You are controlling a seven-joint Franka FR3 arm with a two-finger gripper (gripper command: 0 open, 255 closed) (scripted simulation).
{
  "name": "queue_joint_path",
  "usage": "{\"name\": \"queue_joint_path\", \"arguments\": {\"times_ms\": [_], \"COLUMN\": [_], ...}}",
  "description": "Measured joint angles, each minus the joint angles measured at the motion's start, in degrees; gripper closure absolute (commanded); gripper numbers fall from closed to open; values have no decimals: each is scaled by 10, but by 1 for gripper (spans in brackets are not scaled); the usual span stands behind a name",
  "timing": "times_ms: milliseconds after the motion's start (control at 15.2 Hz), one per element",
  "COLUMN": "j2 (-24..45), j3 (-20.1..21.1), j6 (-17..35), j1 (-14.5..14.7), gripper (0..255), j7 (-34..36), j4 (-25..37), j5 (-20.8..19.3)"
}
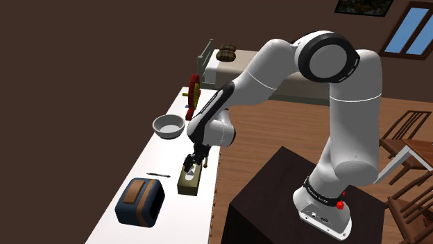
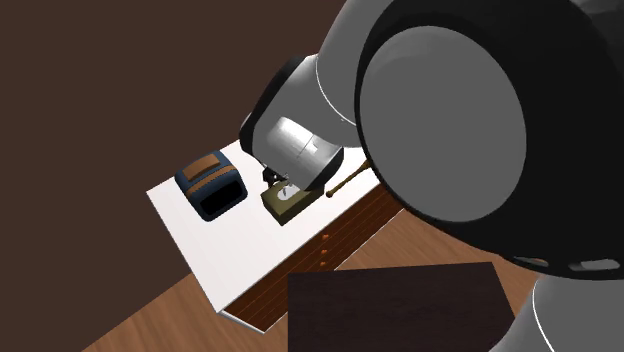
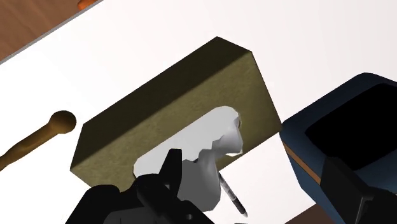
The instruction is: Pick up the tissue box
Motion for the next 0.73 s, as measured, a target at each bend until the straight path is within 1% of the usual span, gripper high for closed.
{"name": "queue_joint_path", "arguments": {"times_ms": [396,462,726], "j2": [57,61,64], "j3": [30,32,37], "j6": [31,34,36], "j1": [-24,-26,-26], "gripper": [0,255,255], "j7": [-64,-69,-74], "j4": [27,29,32], "j5": [51,55,60]}}
